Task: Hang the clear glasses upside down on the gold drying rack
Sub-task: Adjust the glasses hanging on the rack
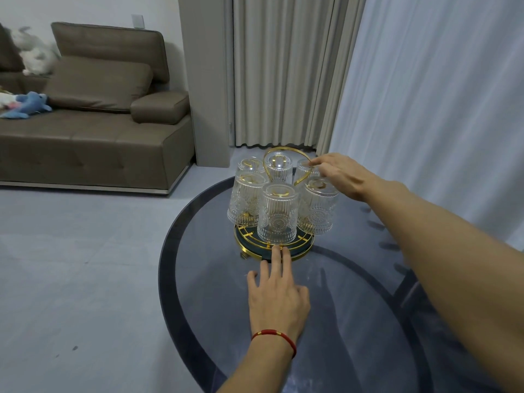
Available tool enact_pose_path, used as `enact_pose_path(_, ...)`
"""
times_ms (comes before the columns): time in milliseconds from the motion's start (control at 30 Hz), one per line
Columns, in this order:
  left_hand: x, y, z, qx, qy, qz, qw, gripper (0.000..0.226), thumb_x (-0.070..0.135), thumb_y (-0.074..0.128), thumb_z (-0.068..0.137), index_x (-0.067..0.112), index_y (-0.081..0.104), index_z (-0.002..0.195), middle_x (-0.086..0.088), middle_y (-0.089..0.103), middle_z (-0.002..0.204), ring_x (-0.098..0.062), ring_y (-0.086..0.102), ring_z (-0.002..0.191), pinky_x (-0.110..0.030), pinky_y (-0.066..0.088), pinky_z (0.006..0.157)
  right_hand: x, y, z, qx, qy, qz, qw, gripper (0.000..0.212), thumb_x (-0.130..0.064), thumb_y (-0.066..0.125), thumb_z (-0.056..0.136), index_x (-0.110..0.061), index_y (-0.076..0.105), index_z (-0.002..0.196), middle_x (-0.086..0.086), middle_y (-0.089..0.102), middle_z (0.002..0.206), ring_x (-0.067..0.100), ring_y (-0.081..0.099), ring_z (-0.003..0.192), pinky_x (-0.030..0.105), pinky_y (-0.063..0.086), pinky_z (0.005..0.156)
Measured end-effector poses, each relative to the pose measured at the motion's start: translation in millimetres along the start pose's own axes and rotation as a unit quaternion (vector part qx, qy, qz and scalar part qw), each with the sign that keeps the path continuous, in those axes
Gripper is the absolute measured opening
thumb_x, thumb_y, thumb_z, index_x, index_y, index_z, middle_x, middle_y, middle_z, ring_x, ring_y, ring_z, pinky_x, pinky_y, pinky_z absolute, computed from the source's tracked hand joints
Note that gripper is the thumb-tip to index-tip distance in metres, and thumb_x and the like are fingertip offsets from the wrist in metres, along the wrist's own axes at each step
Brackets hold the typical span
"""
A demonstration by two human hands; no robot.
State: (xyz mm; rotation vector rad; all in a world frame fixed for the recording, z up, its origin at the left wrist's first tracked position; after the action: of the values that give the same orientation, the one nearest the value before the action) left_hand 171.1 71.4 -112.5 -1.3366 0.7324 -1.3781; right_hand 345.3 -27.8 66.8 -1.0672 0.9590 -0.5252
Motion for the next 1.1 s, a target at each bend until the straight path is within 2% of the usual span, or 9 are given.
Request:
enact_pose_path(100, 0.4, -1.6, -0.8, 0.006, 0.001, -0.002, 1.0, 0.073, 0.035, 0.036, 0.095, 0.02, 0.009, 0.161, -0.003, 0.01, 0.171, -0.026, 0.031, 0.143, -0.052, 0.023, 0.119, 1.3, 0.1, -1.1, 0.005, 0.004, 0.028, 1.0, 0.066, -0.036, 0.026, 0.087, -0.023, 0.057, 0.144, 0.003, 0.049, 0.156, 0.021, 0.042, 0.141, 0.055, 0.032, 0.118)
enact_pose_path(267, -0.5, -1.0, -0.4, 0.005, 0.001, 0.0, 1.0, 0.072, 0.036, 0.034, 0.095, 0.021, 0.006, 0.161, -0.002, 0.007, 0.171, -0.025, 0.031, 0.142, -0.051, 0.022, 0.119, 7.7, 6.9, -0.6, 0.015, 0.006, 0.096, 0.995, 0.064, -0.032, 0.026, 0.091, -0.018, 0.057, 0.145, 0.005, 0.049, 0.157, 0.021, 0.043, 0.141, 0.04, 0.033, 0.114)
enact_pose_path(333, -0.6, -1.2, -0.8, 0.006, 0.0, -0.002, 1.0, 0.073, 0.036, 0.034, 0.095, 0.021, 0.006, 0.161, -0.003, 0.007, 0.171, -0.024, 0.031, 0.142, -0.051, 0.022, 0.119, 7.9, 10.8, -0.4, 0.007, 0.001, 0.093, 0.996, 0.06, -0.03, 0.028, 0.095, -0.015, 0.056, 0.145, 0.006, 0.048, 0.157, 0.023, 0.041, 0.143, 0.042, 0.031, 0.117)
enact_pose_path(400, -0.7, -1.5, -0.9, 0.006, 0.0, -0.005, 1.0, 0.073, 0.036, 0.034, 0.095, 0.021, 0.007, 0.161, -0.003, 0.008, 0.171, -0.024, 0.031, 0.142, -0.051, 0.022, 0.119, 7.5, 13.1, -2.2, -0.002, -0.004, 0.077, 0.997, 0.06, -0.036, 0.033, 0.095, -0.015, 0.053, 0.147, 0.007, 0.044, 0.159, 0.026, 0.036, 0.146, 0.044, 0.028, 0.117)
enact_pose_path(500, -0.4, -2.7, -1.6, 0.012, -0.001, -0.005, 1.0, 0.072, 0.035, 0.035, 0.094, 0.02, 0.009, 0.16, -0.003, 0.009, 0.171, -0.024, 0.033, 0.14, -0.05, 0.023, 0.117, 7.1, 11.7, -10.2, 0.006, -0.001, 0.069, 0.998, 0.081, -0.059, 0.046, 0.085, -0.028, 0.034, 0.159, 0.009, 0.029, 0.166, 0.029, 0.029, 0.149, 0.056, 0.029, 0.119)
enact_pose_path(600, -0.1, -2.8, -2.9, 0.017, -0.001, 0.0, 1.0, 0.073, 0.035, 0.035, 0.094, 0.02, 0.009, 0.16, -0.003, 0.01, 0.171, -0.024, 0.035, 0.138, -0.05, 0.024, 0.117, 2.5, 4.1, -20.3, 0.074, -0.035, 0.046, 0.996, 0.095, -0.073, 0.053, 0.076, -0.024, 0.034, 0.156, 0.008, 0.035, 0.157, 0.028, 0.043, 0.137, 0.053, 0.042, 0.11)
enact_pose_path(700, -0.4, -1.9, -1.9, 0.013, -0.002, -0.003, 1.0, 0.073, 0.036, 0.035, 0.094, 0.02, 0.009, 0.161, -0.003, 0.01, 0.171, -0.024, 0.034, 0.14, -0.05, 0.023, 0.118, 2.4, 7.5, -27.4, 0.091, -0.063, 0.029, 0.993, 0.096, -0.071, 0.064, 0.075, -0.019, 0.035, 0.149, 0.007, 0.044, 0.138, 0.024, 0.053, 0.119, 0.042, 0.051, 0.097)
enact_pose_path(800, -0.5, -2.3, -1.8, 0.012, -0.002, -0.007, 1.0, 0.073, 0.036, 0.036, 0.094, 0.02, 0.009, 0.161, -0.003, 0.011, 0.171, -0.025, 0.033, 0.141, -0.05, 0.023, 0.117, 7.8, 12.6, -31.6, 0.071, -0.057, 0.046, 0.995, 0.09, -0.062, 0.072, 0.076, -0.019, 0.035, 0.146, 0.004, 0.051, 0.124, 0.022, 0.055, 0.111, 0.03, 0.046, 0.089)
enact_pose_path(1100, -1.6, -1.4, -1.6, 0.017, 0.0, -0.009, 1.0, 0.072, 0.037, 0.036, 0.095, 0.021, 0.011, 0.16, -0.003, 0.012, 0.171, -0.024, 0.033, 0.142, -0.05, 0.023, 0.117, 7.0, 9.6, -37.8, 0.069, -0.062, 0.065, 0.994, 0.085, -0.061, 0.071, 0.077, -0.018, 0.039, 0.143, 0.003, 0.053, 0.122, 0.021, 0.055, 0.112, 0.027, 0.043, 0.087)
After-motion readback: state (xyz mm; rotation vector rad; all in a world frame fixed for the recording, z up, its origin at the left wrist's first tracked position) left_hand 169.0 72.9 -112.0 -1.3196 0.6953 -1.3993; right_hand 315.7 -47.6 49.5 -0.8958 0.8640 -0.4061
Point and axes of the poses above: each hand's wrist, its own z-axis towards the middle knuckle, its own y-axis out of the palm, x = y × z, the point moved 7 cm from there along z, towards the middle knuckle
